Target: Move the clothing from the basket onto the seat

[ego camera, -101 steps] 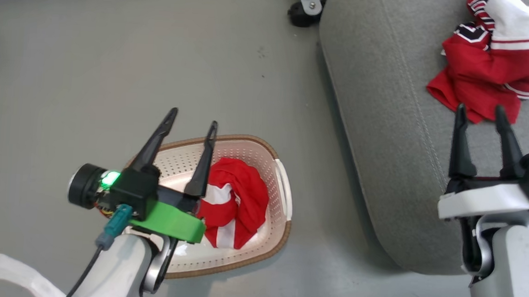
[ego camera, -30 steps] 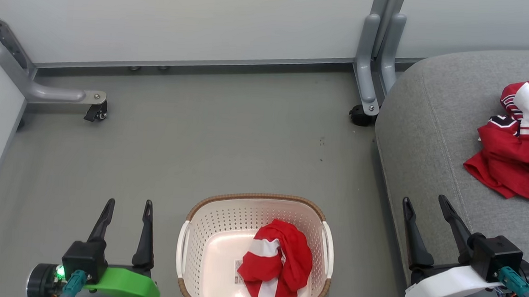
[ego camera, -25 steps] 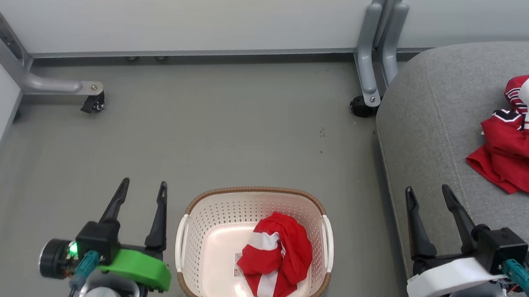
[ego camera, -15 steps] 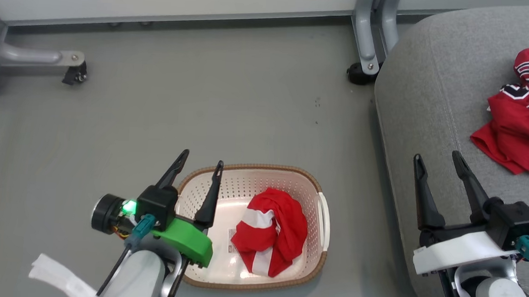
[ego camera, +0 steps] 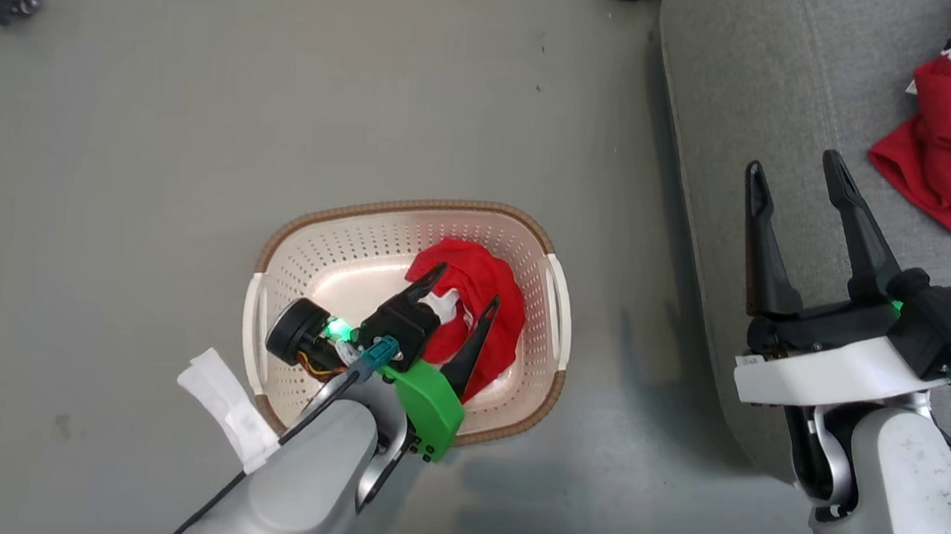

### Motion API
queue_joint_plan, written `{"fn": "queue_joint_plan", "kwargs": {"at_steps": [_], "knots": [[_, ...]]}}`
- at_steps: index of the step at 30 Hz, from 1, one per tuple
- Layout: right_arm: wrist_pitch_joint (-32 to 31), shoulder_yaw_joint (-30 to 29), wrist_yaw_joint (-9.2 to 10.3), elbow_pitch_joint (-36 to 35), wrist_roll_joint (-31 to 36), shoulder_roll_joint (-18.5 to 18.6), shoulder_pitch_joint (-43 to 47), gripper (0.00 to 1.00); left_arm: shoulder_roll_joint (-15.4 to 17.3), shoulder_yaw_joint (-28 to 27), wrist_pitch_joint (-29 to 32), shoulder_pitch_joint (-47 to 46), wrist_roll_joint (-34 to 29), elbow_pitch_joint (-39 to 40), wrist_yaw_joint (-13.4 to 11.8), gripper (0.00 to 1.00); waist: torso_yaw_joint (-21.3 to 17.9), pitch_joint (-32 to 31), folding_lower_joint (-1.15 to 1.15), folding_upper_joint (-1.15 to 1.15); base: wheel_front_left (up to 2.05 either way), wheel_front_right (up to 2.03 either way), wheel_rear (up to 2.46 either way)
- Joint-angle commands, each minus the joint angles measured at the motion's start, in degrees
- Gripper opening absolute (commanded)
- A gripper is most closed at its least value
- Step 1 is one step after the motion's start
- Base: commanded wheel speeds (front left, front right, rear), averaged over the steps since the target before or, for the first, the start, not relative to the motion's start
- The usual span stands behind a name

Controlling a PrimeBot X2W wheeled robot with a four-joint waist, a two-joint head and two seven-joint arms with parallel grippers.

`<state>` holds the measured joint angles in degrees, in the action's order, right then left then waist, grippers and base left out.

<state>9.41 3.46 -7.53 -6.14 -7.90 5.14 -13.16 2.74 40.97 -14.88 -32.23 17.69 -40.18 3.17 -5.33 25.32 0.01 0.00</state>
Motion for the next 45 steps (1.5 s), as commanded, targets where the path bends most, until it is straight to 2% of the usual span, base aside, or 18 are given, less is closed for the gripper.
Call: {"fn": "queue_joint_plan", "kwargs": {"at_steps": [1, 10, 16, 23, 41, 42, 43, 45], "knots": [[0.61, 0.45, 0.07, -0.08, -0.3, -0.1, -1.57, 1.0, 0.32, 0.87, 0.08, -2.29, 0.68, -1.47, -0.66, 1.0, -3.68, 7.58, -0.01, 0.0, 0.0, 0.0, 0.0], [3.31, 2.63, 0.07, -0.1, -1.24, -0.72, -6.82, 1.0, 0.33, 5.47, 1.37, -11.01, 4.04, -13.4, -2.56, 1.0, -7.66, 17.79, -0.01, 0.0, 0.0, 0.0, 0.0], [4.66, 4.69, 0.08, 0.2, -2.0, -1.42, -9.15, 1.0, 0.36, 5.96, 2.3, -16.09, 5.12, -20.81, -3.59, 1.0, -10.11, 23.36, -0.01, 0.0, 0.0, 0.0, 0.0], [5.62, 6.94, 0.07, 0.92, -3.01, -1.89, -11.21, 1.0, 1.32, 5.15, 2.98, -20.95, 5.7, -28.35, -3.43, 1.0, -12.52, 27.55, -0.01, 0.0, 0.0, 0.0, 0.0], [5.85, 9.35, 0.08, 0.58, -5.46, -2.22, -13.14, 1.0, 6.15, 3.3, 6.82, -27.26, 8.23, -33.16, -5.65, 0.99, -16.21, 33.12, -0.01, 0.0, 0.0, 0.0, 0.0], [5.85, 9.47, 0.08, 0.57, -5.62, -2.22, -13.24, 1.0, 6.4, 3.28, 6.92, -27.62, 8.34, -33.17, -5.88, 0.45, -16.36, 33.27, -0.01, 0.0, 0.0, 0.0, 0.0], [5.85, 9.57, 0.08, 0.59, -5.74, -2.23, -13.33, 1.0, 6.58, 3.14, 6.69, -27.84, 8.55, -33.2, -6.02, 0.0, -16.47, 33.35, -0.01, 0.0, 0.0, 0.0, 0.0], [5.85, 9.66, 0.07, 0.7, -5.94, -2.23, -13.47, 1.0, 6.69, 3.27, 6.72, -27.77, 8.61, -33.31, -6.08, 0.0, -16.64, 33.37, -0.01, 0.0, 0.0, 0.0, 0.0]]}}
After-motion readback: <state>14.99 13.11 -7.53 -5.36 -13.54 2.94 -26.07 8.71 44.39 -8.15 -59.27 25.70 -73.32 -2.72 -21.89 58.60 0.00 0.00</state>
